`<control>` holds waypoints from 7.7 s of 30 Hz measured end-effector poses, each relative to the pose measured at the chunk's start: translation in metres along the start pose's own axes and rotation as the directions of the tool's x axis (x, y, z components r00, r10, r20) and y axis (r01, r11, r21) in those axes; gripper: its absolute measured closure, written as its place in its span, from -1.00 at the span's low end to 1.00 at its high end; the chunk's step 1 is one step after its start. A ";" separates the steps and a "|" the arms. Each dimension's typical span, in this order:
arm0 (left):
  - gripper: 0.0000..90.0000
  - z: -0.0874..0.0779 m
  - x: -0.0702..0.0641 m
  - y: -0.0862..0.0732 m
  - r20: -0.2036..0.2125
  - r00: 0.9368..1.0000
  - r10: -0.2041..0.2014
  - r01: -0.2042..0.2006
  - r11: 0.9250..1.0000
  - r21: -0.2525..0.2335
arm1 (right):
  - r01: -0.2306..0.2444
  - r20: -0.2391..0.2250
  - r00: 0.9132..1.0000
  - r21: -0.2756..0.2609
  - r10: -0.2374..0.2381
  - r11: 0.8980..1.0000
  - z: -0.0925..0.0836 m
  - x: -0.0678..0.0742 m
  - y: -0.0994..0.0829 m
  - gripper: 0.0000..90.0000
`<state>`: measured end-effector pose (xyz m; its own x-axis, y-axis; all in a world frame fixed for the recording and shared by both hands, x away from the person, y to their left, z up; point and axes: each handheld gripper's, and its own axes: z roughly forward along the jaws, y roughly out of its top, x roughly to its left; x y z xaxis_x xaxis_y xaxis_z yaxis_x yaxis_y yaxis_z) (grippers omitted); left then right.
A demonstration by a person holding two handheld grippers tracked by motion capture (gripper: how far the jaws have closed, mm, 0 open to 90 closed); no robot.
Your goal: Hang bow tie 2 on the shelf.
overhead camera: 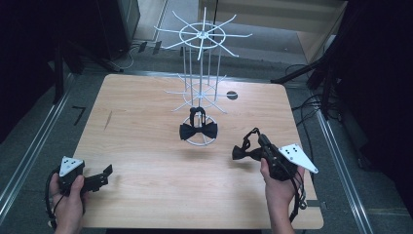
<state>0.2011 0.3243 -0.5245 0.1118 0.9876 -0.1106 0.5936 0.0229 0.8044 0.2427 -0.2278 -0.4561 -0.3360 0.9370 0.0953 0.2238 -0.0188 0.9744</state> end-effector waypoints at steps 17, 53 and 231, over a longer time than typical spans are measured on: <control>-1.00 0.000 0.000 0.000 0.000 1.000 0.001 -0.001 1.000 -0.003 | 0.014 -0.066 0.998 -0.020 -0.015 1.000 0.004 0.023 0.019 0.98; -1.00 -0.001 0.000 0.000 0.001 1.000 0.001 -0.001 1.000 -0.003 | 0.049 -0.155 0.986 -0.051 -0.056 0.997 0.012 0.050 0.057 0.99; -1.00 0.000 0.000 0.000 -0.001 1.000 0.002 -0.002 1.000 -0.005 | -0.079 -0.066 0.994 0.152 0.090 0.985 -0.010 -0.049 -0.052 -1.00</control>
<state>0.2006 0.3244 -0.5244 0.1123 0.9877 -0.1085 0.5897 0.0216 0.8073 0.2384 -0.2764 -0.5091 -0.3737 0.9067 0.1956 0.3859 -0.0398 0.9217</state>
